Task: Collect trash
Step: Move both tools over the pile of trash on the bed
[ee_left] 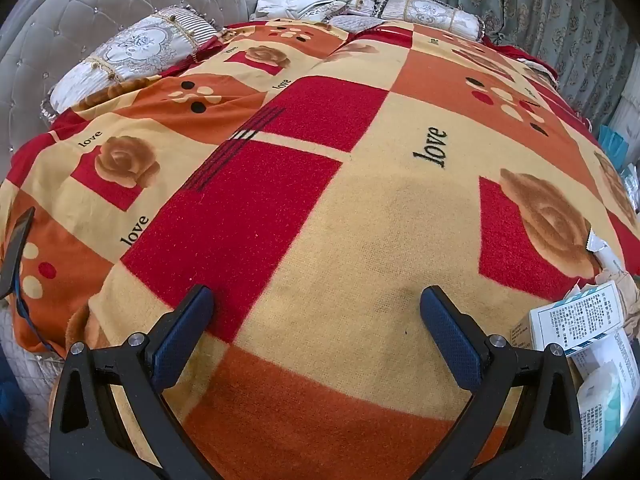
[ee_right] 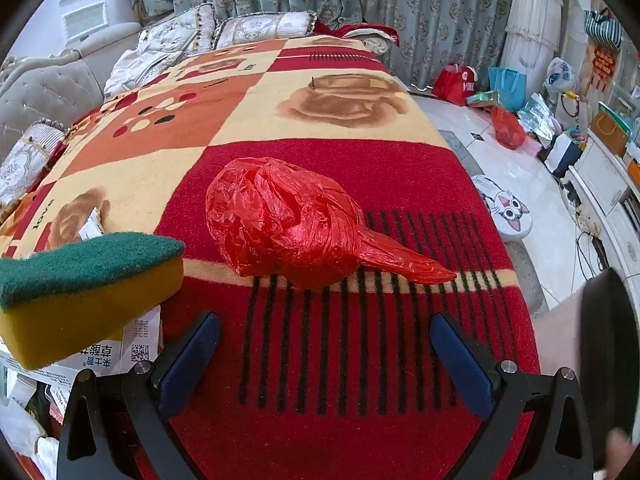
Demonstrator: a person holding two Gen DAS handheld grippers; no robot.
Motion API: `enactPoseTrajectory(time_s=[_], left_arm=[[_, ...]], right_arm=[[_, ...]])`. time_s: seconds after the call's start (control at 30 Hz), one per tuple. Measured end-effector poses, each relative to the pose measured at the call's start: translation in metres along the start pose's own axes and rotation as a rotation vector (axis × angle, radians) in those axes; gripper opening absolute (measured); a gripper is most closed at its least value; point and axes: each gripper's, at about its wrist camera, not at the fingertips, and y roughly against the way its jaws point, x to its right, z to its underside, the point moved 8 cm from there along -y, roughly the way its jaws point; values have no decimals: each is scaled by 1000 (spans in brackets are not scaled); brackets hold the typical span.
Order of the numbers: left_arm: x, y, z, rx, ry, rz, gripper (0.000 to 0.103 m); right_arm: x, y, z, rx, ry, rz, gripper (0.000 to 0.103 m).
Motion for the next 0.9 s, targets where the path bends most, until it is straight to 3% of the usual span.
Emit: enactPoseTrajectory(time_s=[0.23,0.5,0.9], left_arm=[[-2,8,3,-20,-13,5,103],[-5,82,-7,123,-1,9,103],[44,170,8,252,-77,94,103]], right_arm=[[0,0,0,0,0,0,103],[0,0,0,0,1,1,103],[1,12,6,-31,39,5,103]])
